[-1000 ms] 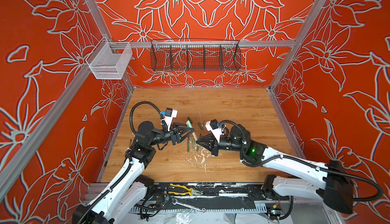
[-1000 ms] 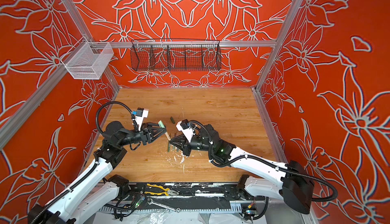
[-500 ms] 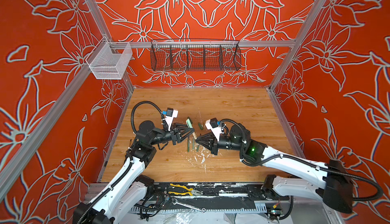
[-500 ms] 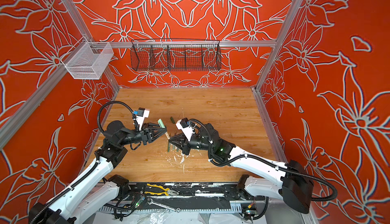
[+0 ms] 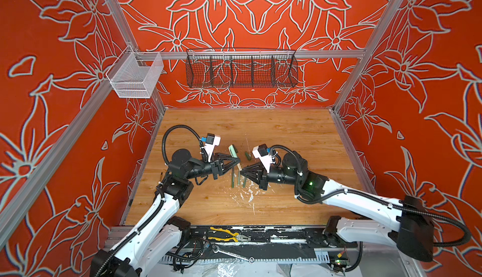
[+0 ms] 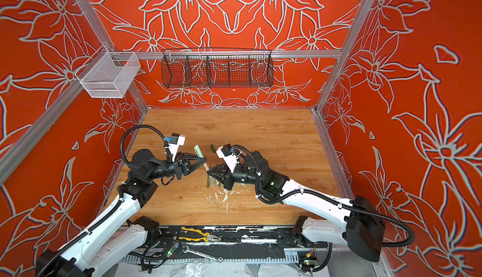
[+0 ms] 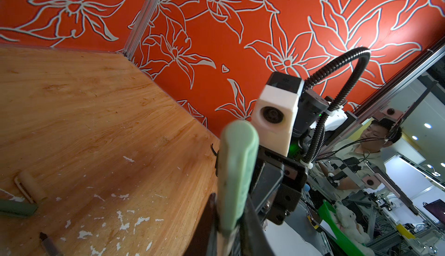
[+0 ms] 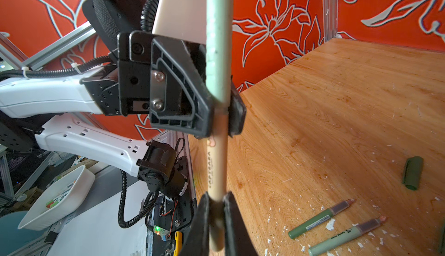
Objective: Insert pens into pen caps
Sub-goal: Put on the pen cap to the pen.
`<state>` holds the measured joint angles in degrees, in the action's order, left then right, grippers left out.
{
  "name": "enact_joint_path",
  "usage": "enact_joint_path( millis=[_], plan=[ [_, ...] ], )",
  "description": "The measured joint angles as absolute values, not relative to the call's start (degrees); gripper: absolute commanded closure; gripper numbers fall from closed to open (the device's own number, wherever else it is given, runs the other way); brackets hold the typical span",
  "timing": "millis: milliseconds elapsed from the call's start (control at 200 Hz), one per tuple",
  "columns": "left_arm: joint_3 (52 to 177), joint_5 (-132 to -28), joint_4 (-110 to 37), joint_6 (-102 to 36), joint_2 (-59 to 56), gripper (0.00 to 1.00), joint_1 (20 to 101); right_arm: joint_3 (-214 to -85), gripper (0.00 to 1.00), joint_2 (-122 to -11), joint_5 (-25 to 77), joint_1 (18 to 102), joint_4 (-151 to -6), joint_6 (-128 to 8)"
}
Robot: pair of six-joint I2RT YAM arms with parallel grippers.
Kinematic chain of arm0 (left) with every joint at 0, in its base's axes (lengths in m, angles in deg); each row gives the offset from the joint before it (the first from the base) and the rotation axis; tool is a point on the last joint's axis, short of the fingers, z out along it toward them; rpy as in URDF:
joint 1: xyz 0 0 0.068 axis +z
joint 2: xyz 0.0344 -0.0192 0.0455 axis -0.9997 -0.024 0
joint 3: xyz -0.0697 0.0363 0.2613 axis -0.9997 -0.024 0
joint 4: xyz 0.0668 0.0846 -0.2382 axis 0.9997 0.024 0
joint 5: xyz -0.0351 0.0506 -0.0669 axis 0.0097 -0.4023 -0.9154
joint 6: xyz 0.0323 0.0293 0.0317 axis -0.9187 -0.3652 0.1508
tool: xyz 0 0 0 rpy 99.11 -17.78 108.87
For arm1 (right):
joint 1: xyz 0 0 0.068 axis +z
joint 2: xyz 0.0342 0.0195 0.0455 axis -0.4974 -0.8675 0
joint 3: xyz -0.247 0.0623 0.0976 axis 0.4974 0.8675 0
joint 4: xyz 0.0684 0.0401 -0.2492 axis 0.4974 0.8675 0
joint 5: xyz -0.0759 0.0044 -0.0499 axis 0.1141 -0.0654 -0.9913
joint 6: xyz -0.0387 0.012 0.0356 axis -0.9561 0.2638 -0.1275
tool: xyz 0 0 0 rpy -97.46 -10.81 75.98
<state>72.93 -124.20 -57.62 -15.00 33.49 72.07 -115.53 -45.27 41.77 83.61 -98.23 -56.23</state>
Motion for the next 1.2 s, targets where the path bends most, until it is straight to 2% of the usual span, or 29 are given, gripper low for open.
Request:
enact_joint_path(
  millis=[75, 210, 505, 761, 961, 1096, 1151, 1201],
  plan=[
    [72.93, -124.16, -57.62, -15.09, 33.60, 0.86, 72.07, -115.66, 0.79, -45.42, 41.84, 83.61, -98.26, -55.82],
    [72.93, -124.27, -57.71, -15.09, 33.73, 0.86, 72.07, -116.60, 0.73, -46.19, 41.86, 83.61, -98.52, -55.38],
    [72.93, -124.99, -58.23, -14.80, 33.73, 0.85, 72.02, -119.01, 0.70, -49.01, 42.56, 83.61, -98.98, -55.21],
    [72.93, -125.51, -58.56, -14.63, 33.69, 0.85, 71.11, -121.76, 0.77, -51.39, 43.72, 83.61, -99.22, -54.83],
    [72.93, -125.58, -58.60, -14.89, 33.69, 0.84, 70.78, -122.55, 0.92, -52.04, 44.61, 83.85, -99.39, -54.33],
    [72.93, -125.56, -58.54, -15.09, 33.69, 0.76, 70.76, -122.63, 0.97, -52.28, 44.79, 83.85, -99.35, -54.03],
    [72.93, -125.62, -58.50, -14.93, 33.69, 0.69, 70.67, -122.66, 0.98, -52.33, 44.79, 83.85, -99.20, -54.03],
    [72.95, -125.67, -58.56, -15.24, 33.71, 0.57, 70.60, -122.66, 0.99, -52.33, 44.79, 83.85, -98.96, -54.03]
  ],
)
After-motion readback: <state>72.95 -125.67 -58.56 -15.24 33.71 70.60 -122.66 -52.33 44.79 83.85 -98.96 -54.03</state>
